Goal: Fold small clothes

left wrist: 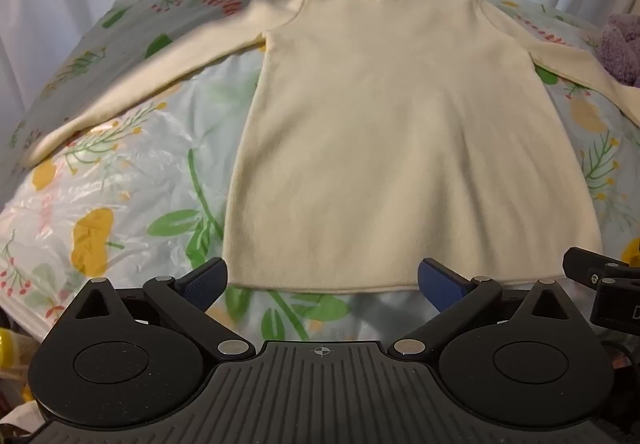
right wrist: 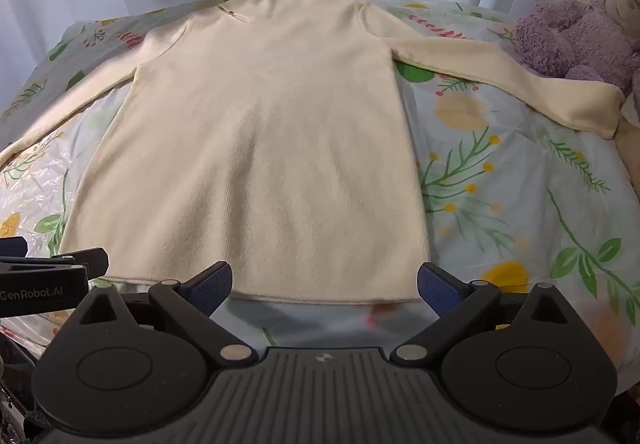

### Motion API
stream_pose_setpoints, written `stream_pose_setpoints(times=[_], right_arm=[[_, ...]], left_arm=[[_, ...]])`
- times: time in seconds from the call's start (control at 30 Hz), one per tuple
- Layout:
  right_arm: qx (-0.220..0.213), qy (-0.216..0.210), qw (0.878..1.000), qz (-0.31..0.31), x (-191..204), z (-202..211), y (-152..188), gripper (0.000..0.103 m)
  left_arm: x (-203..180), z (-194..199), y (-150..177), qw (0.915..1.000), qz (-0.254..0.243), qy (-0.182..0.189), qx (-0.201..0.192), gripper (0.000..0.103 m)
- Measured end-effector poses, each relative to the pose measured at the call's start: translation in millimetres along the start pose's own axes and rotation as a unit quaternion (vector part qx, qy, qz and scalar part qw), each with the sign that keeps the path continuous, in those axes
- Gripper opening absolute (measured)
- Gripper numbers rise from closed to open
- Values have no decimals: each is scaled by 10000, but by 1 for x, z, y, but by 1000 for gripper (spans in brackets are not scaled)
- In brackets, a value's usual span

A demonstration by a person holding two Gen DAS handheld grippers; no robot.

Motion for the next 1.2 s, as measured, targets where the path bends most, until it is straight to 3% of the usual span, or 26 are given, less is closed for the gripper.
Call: stream_pose_setpoints(times=[0.33,1.2], right_arm=[[-6,-32,10000,23,-4,-2,-1,99],[109,-57,9999,-50,2,-9,0,99]], left_arm=[[0,-4,11,10000,16,40,22,103],[4,-12,1,9996,93,61,246,103]])
Point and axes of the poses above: each gripper's, at about its wrist camera, not at the fingertips, and z roughly against the way its jaws point, x to its left, y to its underside, the point moved 3 cm from there along -z, roughly the way its jaws point, and after that the axes turned 14 degrees about x, right-handed, at the moved point
